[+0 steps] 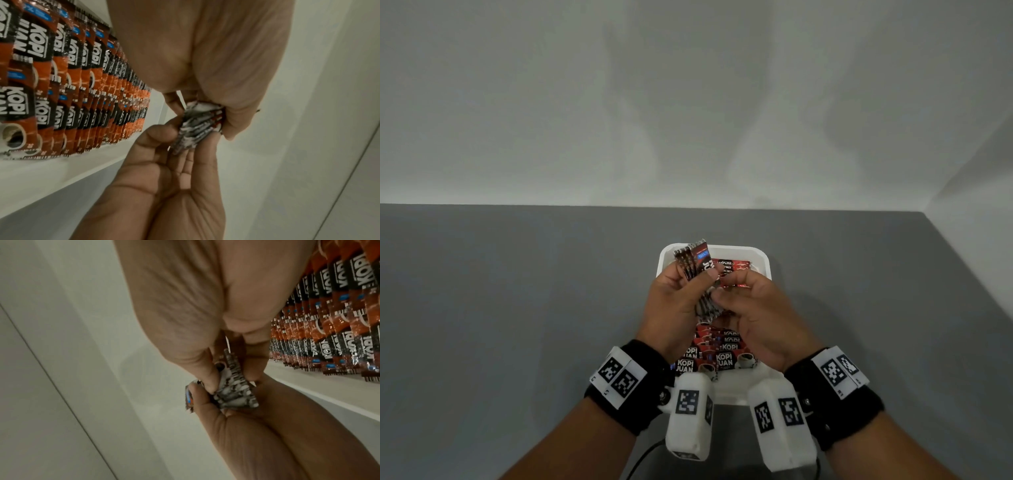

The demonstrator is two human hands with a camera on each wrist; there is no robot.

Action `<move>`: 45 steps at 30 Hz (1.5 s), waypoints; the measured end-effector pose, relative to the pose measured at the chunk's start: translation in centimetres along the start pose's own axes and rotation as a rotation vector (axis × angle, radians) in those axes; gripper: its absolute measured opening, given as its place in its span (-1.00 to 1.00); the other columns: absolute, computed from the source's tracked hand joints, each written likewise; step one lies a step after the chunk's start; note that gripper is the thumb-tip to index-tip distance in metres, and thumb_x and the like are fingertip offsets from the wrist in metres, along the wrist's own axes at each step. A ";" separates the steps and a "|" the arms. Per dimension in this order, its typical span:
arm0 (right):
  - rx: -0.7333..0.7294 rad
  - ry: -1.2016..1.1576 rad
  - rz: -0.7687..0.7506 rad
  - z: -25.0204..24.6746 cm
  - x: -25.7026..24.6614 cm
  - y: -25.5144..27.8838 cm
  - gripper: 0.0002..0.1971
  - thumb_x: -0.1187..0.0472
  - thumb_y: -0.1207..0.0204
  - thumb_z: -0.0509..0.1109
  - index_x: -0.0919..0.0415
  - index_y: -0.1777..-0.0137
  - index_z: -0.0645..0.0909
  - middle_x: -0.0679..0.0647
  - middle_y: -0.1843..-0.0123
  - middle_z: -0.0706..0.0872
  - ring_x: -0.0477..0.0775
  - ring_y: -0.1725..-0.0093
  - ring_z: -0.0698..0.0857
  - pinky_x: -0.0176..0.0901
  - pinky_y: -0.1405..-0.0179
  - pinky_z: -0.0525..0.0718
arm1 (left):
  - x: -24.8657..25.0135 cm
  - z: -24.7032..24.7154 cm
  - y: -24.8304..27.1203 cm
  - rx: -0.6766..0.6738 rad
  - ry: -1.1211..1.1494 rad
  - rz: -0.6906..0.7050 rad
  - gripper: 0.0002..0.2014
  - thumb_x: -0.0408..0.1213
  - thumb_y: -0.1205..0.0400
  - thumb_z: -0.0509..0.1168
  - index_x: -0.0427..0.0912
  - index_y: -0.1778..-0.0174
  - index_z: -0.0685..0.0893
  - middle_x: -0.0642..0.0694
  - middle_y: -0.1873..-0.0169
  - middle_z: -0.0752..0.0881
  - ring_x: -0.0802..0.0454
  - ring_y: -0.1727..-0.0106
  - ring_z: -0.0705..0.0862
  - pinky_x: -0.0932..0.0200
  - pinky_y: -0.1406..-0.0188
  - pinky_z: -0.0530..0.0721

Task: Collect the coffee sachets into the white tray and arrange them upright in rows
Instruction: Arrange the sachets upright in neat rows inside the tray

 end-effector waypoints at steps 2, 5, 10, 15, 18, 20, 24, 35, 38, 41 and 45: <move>0.026 0.063 -0.048 -0.1 -0.2 -0.1 -0.81 0.50 -0.53 0.50 0.34 -0.08 0.64 0.18 0.14 0.80 0.07 0.14 0.80 -0.11 0.24 0.74 | -0.2 0.1 0.0 -0.011 0.059 -0.068 -0.67 -0.42 -0.67 0.33 -0.50 -0.32 0.62 -0.35 -0.06 0.81 -0.23 -0.07 0.82 -0.03 0.02 0.80; 0.070 0.147 -0.103 0.1 0.2 0.0 -0.80 0.49 -0.50 0.54 0.33 -0.05 0.65 0.15 0.15 0.80 0.07 0.11 0.79 -0.03 0.11 0.77 | -0.5 0.2 0.0 -0.028 0.079 -0.183 -0.75 -0.36 -0.74 0.21 -0.34 -0.26 0.69 -0.30 -0.07 0.80 -0.19 -0.07 0.80 -0.04 0.02 0.77; 0.138 0.381 -0.150 -0.2 -0.1 0.3 -0.81 0.25 -0.49 0.62 0.30 0.06 0.66 0.19 0.14 0.84 0.13 0.14 0.84 0.11 0.11 0.86 | -0.5 -0.8 -0.6 0.023 0.011 -0.208 -0.79 -0.38 -0.79 0.18 -0.32 -0.23 0.69 -0.32 -0.09 0.81 -0.17 -0.07 0.82 -0.06 -0.06 0.80; 0.161 0.416 -0.120 -1.3 -0.8 -0.1 -0.76 0.14 -0.50 0.62 0.23 0.02 0.64 0.20 0.09 0.82 0.09 0.18 0.81 0.00 0.26 0.80 | -0.4 -1.2 -0.3 -0.011 -0.090 -0.143 -0.79 -0.37 -0.77 0.26 -0.35 -0.25 0.72 -0.34 0.06 0.84 -0.27 0.03 0.83 -0.19 -0.07 0.79; 0.095 0.389 -0.101 -0.9 -0.3 -0.2 -0.78 0.33 -0.47 0.63 0.27 -0.02 0.65 0.17 0.17 0.83 0.09 0.17 0.82 0.10 0.15 0.83 | -0.8 -1.0 -0.1 0.019 -0.163 -0.100 -0.79 -0.38 -0.75 0.32 -0.38 -0.24 0.74 -0.43 -0.08 0.81 -0.40 -0.12 0.81 -0.26 -0.16 0.77; 0.110 0.414 -0.127 -1.2 -0.5 -0.2 -0.76 0.44 -0.41 0.64 0.24 0.02 0.69 0.15 0.20 0.84 0.10 0.20 0.82 0.06 0.12 0.80 | -0.7 -1.2 -0.2 0.042 -0.221 -0.076 -0.82 -0.41 -0.70 0.38 -0.40 -0.18 0.74 -0.38 -0.03 0.83 -0.30 0.01 0.83 -0.06 0.06 0.79; 0.114 0.533 -0.131 -2.0 -1.8 -0.3 -0.71 0.46 -0.33 0.68 0.20 0.01 0.74 0.16 0.15 0.87 0.15 0.14 0.85 0.14 0.00 0.85 | 0.8 -2.2 -0.7 0.018 -0.265 -0.068 -0.94 -0.51 -0.63 0.42 -0.31 0.02 0.71 -0.20 0.25 0.76 -0.02 0.30 0.71 0.20 0.40 0.62; -0.145 1.241 -0.088 -3.6 0.8 -1.1 -0.85 0.31 -0.44 0.63 0.05 0.12 0.77 -0.13 0.24 0.80 -0.23 0.26 0.77 -0.47 0.21 0.68 | -1.0 -5.5 -0.3 -0.215 -1.208 -0.109 -0.82 -0.29 -0.47 0.59 -0.08 0.05 0.78 -0.01 0.16 0.86 0.03 0.10 0.84 0.07 0.00 0.82; -0.241 1.432 -0.048 -4.0 3.2 -1.2 -0.86 0.34 -0.46 0.57 0.08 0.08 0.78 -0.19 0.22 0.71 -0.16 0.19 0.72 -0.40 0.14 0.66 | -3.5 -5.3 0.0 -0.347 -1.436 -0.094 -0.83 -0.36 -0.46 0.51 -0.02 0.19 0.67 0.17 0.28 0.75 0.22 0.22 0.72 0.45 0.27 0.62; -0.285 1.595 -0.019 -4.3 4.7 -1.5 -0.83 0.35 -0.48 0.50 0.06 0.06 0.78 -0.04 0.05 0.76 0.03 0.02 0.74 -0.12 -0.01 0.74 | -5.3 -5.6 -0.3 -0.431 -1.566 -0.069 -0.88 -0.27 -0.54 0.46 -0.02 0.05 0.72 0.13 0.11 0.79 0.07 0.03 0.76 0.25 0.02 0.70; -0.281 1.725 -0.007 -4.6 5.7 -1.4 -0.77 0.42 -0.55 0.35 0.15 -0.06 0.76 0.09 -0.07 0.78 0.14 -0.04 0.75 -0.10 0.09 0.69 | -6.1 -6.8 -0.4 -0.461 -1.676 -0.126 -0.79 -0.34 -0.57 0.33 -0.12 -0.10 0.73 -0.04 -0.06 0.79 -0.05 -0.09 0.75 0.00 -0.13 0.78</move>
Point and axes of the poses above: each hand's wrist, its own y-axis away from the middle knuckle, its own z-axis out of the palm, x = y × z, the point moved 4 cm from there along -y, towards the middle knuckle
